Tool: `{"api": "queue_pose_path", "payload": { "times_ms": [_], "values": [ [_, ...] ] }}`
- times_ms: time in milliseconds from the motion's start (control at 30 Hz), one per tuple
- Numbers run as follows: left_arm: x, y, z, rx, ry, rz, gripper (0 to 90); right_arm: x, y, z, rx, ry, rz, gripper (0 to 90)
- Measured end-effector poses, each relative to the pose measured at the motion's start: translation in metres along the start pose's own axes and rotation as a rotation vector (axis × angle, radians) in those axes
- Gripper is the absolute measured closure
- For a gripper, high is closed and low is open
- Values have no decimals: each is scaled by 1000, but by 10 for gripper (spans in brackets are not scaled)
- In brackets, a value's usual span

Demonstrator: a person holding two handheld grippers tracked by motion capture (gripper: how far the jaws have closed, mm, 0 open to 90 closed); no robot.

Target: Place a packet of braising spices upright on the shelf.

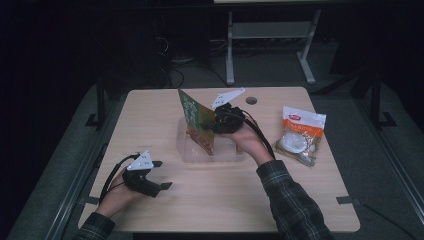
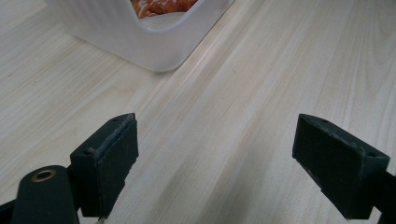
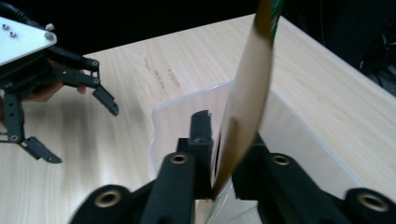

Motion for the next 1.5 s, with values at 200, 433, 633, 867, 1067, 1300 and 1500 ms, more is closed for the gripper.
{"api": "queue_pose_path", "payload": {
  "times_ms": [200, 433, 633, 867, 1067, 1300, 1500],
  "values": [
    [1, 0, -1, -10, -2, 1, 139, -3, -4, 2, -7, -16, -22, 581],
    [1, -1, -2, -20, -9, 1, 139, -10, -9, 7, 19, -7, -44, 398],
    [1, -1, -3, -21, -9, -3, 139, -20, -14, 17, 37, 30, -55, 353],
    [2, -1, -3, -17, -5, 3, 139, -33, -20, 30, 36, 50, -34, 341],
    [3, -1, -4, -20, -6, 6, 139, -39, -26, 43, 32, 29, -19, 324],
    [3, 0, -3, -25, -7, 8, 140, -41, -39, 62, 31, 2, -26, 316],
    [5, -1, -4, -29, -9, 16, 141, -44, -55, 83, 15, -17, -35, 319]
  ]
}}
Point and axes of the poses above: each handheld gripper's, and its own axes: z roughly backward along the jaws, y roughly out of its top, x roughly to its right, the point moved 4 cm from there along -z, roughly forward along the jaws, and after that the axes turned 15 degrees about x, right-handed, at the moved point
